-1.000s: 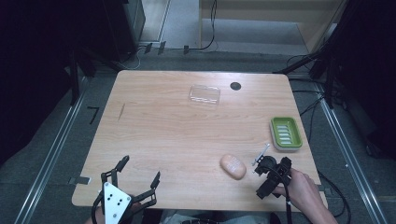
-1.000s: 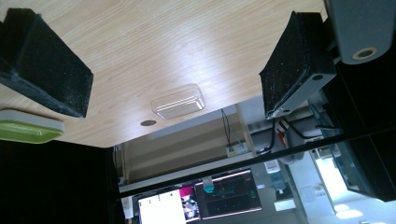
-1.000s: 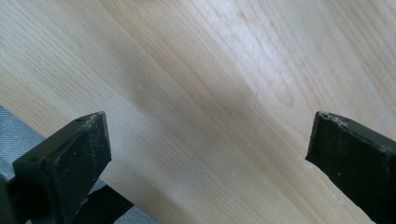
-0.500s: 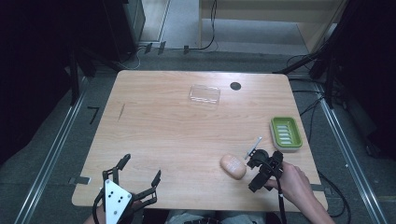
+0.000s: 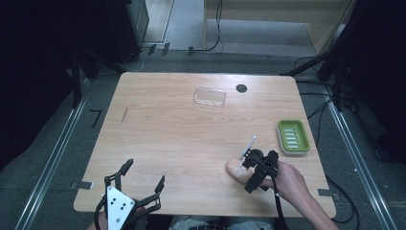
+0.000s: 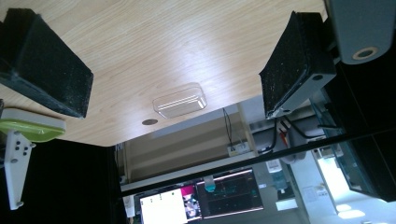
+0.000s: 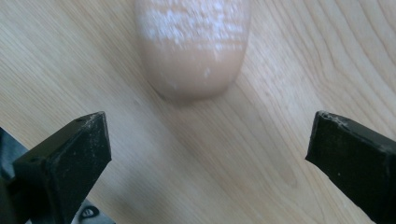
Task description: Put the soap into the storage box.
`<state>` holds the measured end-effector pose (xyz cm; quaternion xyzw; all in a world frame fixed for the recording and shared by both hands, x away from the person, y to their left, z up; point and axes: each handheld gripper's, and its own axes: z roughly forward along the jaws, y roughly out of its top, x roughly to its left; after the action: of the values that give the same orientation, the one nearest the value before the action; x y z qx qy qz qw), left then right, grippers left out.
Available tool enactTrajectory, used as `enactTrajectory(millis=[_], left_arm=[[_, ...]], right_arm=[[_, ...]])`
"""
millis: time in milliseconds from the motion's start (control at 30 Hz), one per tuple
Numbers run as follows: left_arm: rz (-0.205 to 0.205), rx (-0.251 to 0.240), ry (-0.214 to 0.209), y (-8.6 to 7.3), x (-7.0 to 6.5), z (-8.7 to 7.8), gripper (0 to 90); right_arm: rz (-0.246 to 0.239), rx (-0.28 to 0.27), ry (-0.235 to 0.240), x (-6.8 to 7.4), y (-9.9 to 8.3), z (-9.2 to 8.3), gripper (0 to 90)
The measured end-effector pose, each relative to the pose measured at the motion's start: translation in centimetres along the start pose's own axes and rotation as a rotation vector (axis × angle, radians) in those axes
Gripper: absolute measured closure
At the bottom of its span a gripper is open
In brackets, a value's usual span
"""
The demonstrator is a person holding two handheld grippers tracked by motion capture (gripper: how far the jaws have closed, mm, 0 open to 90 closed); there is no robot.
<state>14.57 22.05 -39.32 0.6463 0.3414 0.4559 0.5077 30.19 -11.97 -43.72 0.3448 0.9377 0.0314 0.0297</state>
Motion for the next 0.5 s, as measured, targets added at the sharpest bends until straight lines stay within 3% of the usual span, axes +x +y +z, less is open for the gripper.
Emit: enactTrajectory(millis=[500], left_arm=[[0.011,-0.017,-0.01,0.1,-0.2,0.0,9.9]], right_arm=[[0.019,0.026,0.02,0.1,2.5,0.6,0.0]])
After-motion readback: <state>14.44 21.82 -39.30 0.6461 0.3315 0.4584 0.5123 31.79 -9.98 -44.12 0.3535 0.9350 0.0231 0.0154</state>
